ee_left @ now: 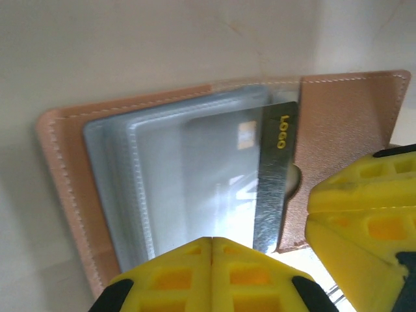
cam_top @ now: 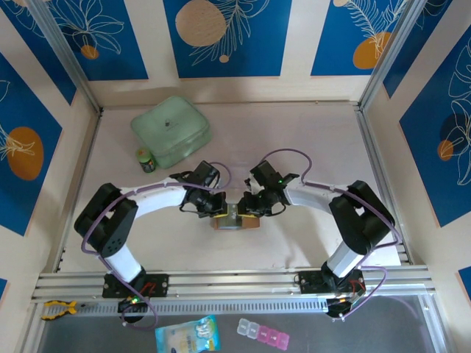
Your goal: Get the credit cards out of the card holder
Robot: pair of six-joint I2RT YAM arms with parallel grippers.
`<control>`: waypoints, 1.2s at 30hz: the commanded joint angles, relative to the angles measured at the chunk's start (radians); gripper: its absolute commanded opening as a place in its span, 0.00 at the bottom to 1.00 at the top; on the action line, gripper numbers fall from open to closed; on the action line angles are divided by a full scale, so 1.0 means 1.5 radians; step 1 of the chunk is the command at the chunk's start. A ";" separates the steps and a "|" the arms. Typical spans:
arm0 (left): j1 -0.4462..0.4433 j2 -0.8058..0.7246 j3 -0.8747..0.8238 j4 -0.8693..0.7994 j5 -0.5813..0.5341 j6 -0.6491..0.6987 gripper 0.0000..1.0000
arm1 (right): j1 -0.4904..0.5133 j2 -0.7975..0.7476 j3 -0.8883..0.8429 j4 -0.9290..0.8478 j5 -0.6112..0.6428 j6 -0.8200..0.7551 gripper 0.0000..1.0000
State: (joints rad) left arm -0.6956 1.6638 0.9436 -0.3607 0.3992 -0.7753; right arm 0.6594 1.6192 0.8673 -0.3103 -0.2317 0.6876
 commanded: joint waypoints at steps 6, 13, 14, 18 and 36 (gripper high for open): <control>-0.012 0.016 0.020 -0.036 -0.020 0.024 0.00 | -0.005 -0.012 -0.026 0.027 0.002 -0.029 0.23; -0.014 0.023 0.010 -0.041 -0.037 0.032 0.00 | -0.013 0.015 -0.040 0.064 -0.023 -0.017 0.25; -0.013 0.025 0.008 -0.040 -0.037 0.031 0.00 | -0.016 0.019 -0.043 0.068 -0.025 -0.015 0.25; -0.014 0.031 0.005 -0.044 -0.041 0.030 0.00 | -0.026 0.033 -0.047 0.080 -0.043 -0.013 0.25; -0.014 0.042 0.007 -0.057 -0.044 0.030 0.00 | -0.057 0.065 -0.082 0.177 -0.129 0.016 0.22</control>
State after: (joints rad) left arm -0.7074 1.7042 0.9581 -0.4049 0.3534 -0.7494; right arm 0.5789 1.7008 0.7601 -0.0692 -0.3801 0.6975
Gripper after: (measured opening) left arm 0.063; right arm 0.219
